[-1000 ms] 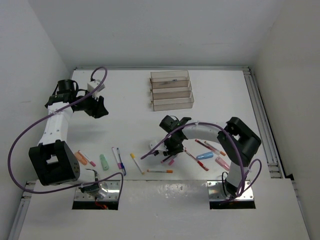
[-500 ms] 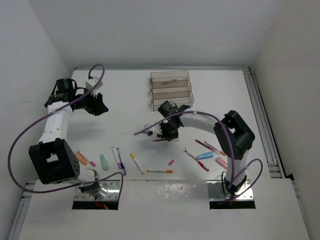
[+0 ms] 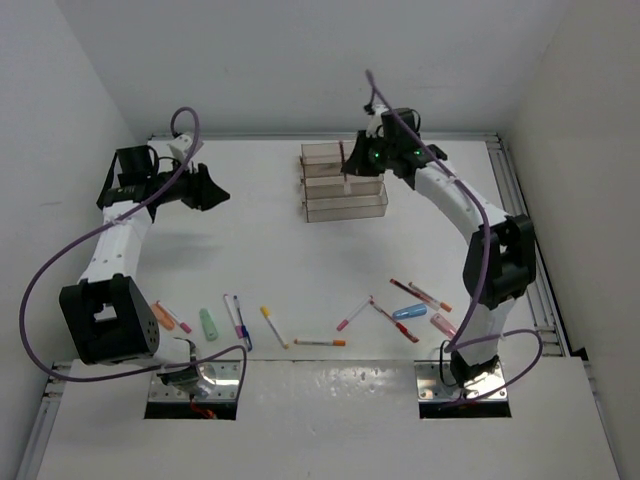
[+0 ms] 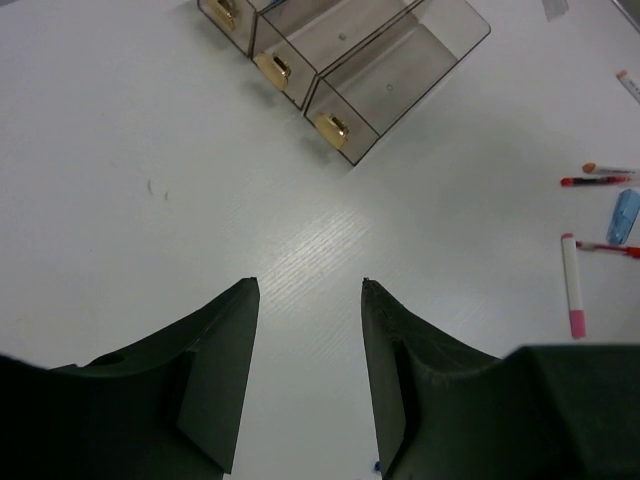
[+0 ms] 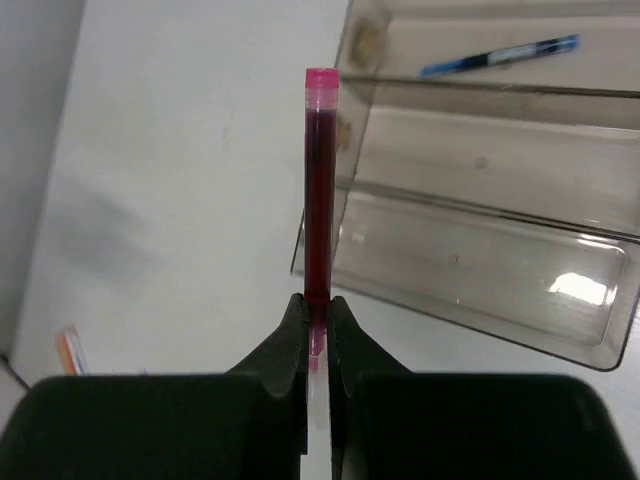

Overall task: Sort the stationery into containers
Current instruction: Place the pen in the storage box.

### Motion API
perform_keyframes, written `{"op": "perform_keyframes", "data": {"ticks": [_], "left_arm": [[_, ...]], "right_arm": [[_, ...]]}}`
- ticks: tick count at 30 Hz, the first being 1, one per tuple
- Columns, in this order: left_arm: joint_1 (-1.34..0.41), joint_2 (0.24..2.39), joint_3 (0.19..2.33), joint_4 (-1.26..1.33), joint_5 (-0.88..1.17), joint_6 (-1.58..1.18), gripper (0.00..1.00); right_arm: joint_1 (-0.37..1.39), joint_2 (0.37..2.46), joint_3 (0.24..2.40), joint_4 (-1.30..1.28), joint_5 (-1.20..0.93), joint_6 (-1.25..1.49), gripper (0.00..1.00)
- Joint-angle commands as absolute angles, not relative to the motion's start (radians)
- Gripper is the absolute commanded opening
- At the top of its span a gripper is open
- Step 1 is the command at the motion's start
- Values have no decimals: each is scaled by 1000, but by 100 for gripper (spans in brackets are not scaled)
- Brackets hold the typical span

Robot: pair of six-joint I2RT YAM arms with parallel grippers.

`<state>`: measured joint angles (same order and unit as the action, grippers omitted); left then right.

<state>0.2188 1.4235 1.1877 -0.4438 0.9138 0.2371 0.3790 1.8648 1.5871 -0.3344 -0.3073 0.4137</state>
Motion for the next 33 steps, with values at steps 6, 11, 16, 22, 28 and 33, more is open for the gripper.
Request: {"op": "perform_keyframes", "data": {"ticks": [6, 11, 16, 22, 28, 33], "left_arm": [[209, 1431, 1239, -340, 893, 112, 52], [216, 1436, 1295, -442, 861, 155, 52], [207, 1440, 1328, -466, 847, 164, 52], [207, 1462, 1379, -551, 810, 192, 52], [209, 1459, 1397, -621, 773, 222, 52], [212, 1447, 1401, -673, 749, 259, 53]], "right_arm": [[354, 1940, 1762, -236, -55, 1018, 0], [347, 2022, 1905, -322, 31, 1215, 0], [344, 2066, 1898, -331, 156, 1421, 0], [331, 2158, 1986, -414, 221, 1630, 0], [344, 2223, 2031, -440, 219, 1735, 0], [347, 2283, 2078, -454, 233, 1770, 0]]}}
